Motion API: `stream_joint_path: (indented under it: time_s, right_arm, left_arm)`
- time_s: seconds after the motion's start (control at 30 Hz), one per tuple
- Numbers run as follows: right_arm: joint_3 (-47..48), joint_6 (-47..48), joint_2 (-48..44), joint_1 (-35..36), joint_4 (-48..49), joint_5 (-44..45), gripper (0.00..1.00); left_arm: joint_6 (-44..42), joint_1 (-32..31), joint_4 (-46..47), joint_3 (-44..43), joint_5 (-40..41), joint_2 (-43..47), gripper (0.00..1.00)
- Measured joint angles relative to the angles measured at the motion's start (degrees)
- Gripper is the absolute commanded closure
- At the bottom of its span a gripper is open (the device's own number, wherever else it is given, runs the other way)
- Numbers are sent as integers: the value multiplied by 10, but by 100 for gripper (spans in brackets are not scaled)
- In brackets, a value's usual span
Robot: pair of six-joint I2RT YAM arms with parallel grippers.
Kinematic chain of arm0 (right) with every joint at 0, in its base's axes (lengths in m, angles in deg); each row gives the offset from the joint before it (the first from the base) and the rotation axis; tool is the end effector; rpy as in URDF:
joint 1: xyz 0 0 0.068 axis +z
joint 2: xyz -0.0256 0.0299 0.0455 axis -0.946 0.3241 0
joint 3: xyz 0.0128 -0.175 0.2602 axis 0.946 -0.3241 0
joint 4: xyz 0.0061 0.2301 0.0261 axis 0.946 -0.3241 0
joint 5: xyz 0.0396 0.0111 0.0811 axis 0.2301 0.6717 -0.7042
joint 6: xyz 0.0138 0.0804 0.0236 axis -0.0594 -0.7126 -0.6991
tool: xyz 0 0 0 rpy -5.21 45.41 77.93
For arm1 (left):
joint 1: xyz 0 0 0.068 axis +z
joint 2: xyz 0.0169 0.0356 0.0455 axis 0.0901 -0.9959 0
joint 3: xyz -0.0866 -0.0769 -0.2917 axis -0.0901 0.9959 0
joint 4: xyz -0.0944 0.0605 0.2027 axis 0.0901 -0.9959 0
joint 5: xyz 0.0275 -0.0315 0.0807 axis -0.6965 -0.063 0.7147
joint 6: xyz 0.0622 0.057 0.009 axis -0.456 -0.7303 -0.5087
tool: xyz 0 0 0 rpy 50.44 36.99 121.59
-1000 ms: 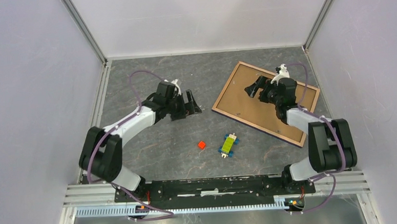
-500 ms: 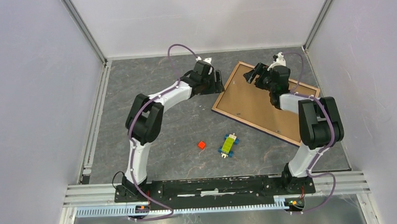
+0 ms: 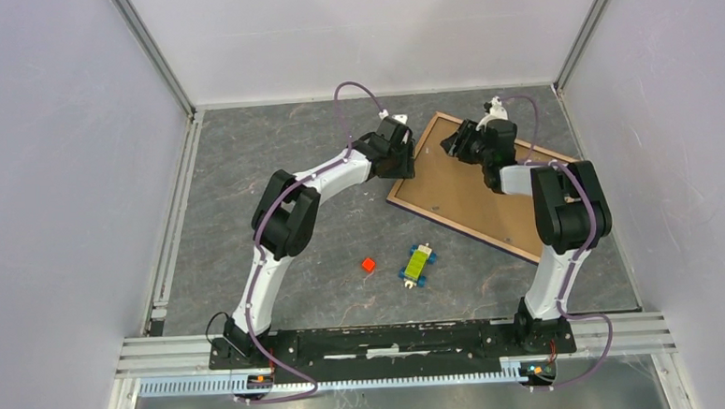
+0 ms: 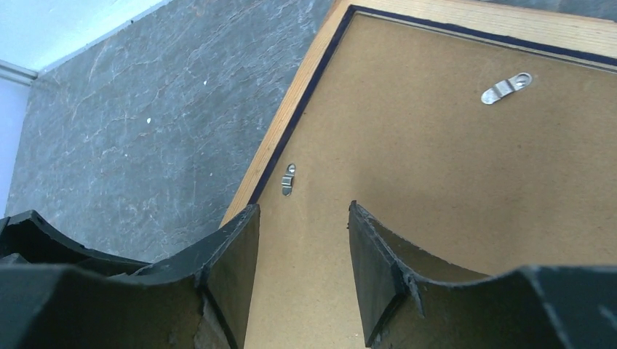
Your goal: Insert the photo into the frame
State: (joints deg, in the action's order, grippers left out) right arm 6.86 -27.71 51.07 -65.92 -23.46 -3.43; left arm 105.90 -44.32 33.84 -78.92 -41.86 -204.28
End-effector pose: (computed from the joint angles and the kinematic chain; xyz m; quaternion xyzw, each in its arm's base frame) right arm 0.4288 0.0563 0.2122 0.1321 0.8174 0.2710 0.4909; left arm 0.4220 -0.3410 0.1871 0.0990 0.9255 -0.1876 0.3137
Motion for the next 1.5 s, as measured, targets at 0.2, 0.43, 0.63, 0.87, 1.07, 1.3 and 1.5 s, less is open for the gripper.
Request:
stream_joint_path:
  time_s: [0.2,0.43,0.63,0.87,1.07,1.3,1.5]
  right_arm:
    - [1,15,0,11,-4,7,48]
    - [4,30,0,19,-20,21,54]
    - [43,39,15,35,-30,18,60]
    - [62,31,44,52,-38,5,61]
    - [57,21,51,58,-48,-9,61]
    - [35,-2,61,70,-34,-34,63]
    - [33,-20,77,84,-4,-48,68]
  left_arm:
    - [-3,-2,-14,-3,9,-3,61]
    - [-5,-3,-24,-5,28,-10,88]
    - [-9,-5,-1,26,36,5,98]
    - [6,-6,48,134,40,67,98]
    - [37,-5,111,226,39,114,98]
    - [43,-4,124,234,29,116,98]
    - [49,-3,136,244,26,120,98]
